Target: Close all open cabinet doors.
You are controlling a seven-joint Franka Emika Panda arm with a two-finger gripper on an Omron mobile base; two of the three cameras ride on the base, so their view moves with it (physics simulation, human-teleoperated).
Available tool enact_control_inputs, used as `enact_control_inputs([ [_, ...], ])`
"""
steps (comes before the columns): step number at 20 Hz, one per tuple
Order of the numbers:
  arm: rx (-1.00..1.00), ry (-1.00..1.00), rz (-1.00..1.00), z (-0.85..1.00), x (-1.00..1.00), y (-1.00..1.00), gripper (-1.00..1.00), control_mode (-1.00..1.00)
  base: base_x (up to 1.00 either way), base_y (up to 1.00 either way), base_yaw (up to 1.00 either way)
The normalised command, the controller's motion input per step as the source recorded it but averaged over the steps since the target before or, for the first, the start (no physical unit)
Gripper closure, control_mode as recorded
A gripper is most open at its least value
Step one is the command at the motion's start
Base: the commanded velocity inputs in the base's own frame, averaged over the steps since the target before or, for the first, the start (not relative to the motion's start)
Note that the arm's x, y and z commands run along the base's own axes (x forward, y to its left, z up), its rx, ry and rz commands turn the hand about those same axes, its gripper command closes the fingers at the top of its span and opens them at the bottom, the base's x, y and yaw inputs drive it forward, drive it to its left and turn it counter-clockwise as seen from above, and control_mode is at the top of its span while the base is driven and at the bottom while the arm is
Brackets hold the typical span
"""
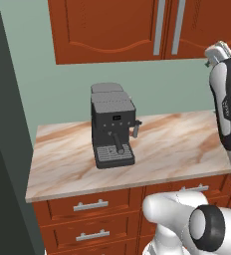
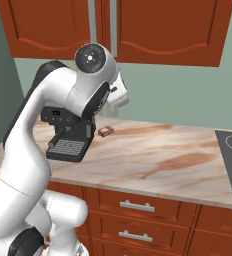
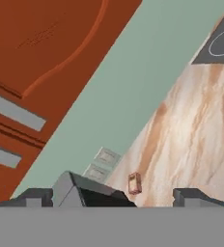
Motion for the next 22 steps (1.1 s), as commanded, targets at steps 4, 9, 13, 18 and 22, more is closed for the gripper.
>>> enact_control_inputs([
  [4, -0.44, 0.07, 0.35, -0.14, -0.47, 0.48, -1.00, -1.00, 0.00, 0.00, 0.00],
  [9, -0.48, 0.09, 0.30, -0.18, -0.32, 0.47, -1.00, -1.00, 0.00, 0.00, 0.00],
  [13, -0.50, 0.09, 0.26, -0.22, -0.25, 0.46, -1.00, -1.00, 0.00, 0.00, 0.00],
  [18, -0.42, 0.17, 0.20, -0.26, -0.17, 0.39, -1.00, -1.00, 0.00, 0.00, 0.00],
  [22, -0.19, 0.19, 0.08, -0.19, -0.11, 0.27, -1.00, -1.00, 0.00, 0.00, 0.00],
])
